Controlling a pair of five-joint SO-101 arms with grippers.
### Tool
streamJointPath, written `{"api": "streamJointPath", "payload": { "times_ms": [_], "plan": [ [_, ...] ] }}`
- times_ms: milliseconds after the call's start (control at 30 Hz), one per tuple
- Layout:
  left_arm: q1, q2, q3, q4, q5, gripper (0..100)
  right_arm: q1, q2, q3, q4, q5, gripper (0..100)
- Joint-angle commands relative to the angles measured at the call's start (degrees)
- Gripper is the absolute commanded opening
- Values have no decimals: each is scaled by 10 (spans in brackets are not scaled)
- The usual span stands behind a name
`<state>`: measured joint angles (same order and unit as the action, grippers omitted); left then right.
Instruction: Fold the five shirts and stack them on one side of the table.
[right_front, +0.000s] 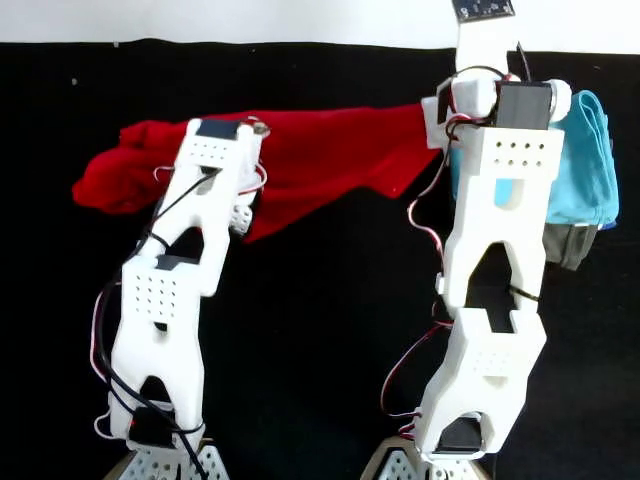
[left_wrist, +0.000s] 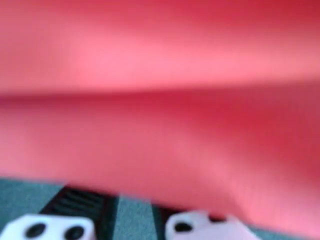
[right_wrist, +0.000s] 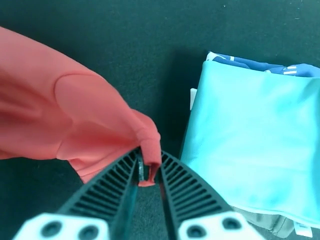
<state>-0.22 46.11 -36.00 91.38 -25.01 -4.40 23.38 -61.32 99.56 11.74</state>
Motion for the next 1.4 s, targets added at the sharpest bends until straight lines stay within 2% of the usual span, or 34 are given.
{"api": "streamJointPath", "payload": {
  "times_ms": [0,100,333,467,600,1033,1367],
  "plan": [
    [-12,-105,-58,69,-4,8,-2,-7,-74,0,-21,6],
    [-23,-193,-86,103,-3,8,-1,-7,-155,6,-24,6],
    [-88,-436,-85,103,-4,8,29,-7,-328,15,-21,6],
    [-122,-543,-85,103,-5,8,53,-8,-392,15,-21,6],
    [-139,-624,-85,103,-5,8,65,-57,-393,15,-21,6],
    [-143,-784,-88,91,-5,8,52,-277,-383,15,-20,6],
    [-160,-810,-84,74,-5,8,52,-301,-363,15,-19,6]
  ]
}}
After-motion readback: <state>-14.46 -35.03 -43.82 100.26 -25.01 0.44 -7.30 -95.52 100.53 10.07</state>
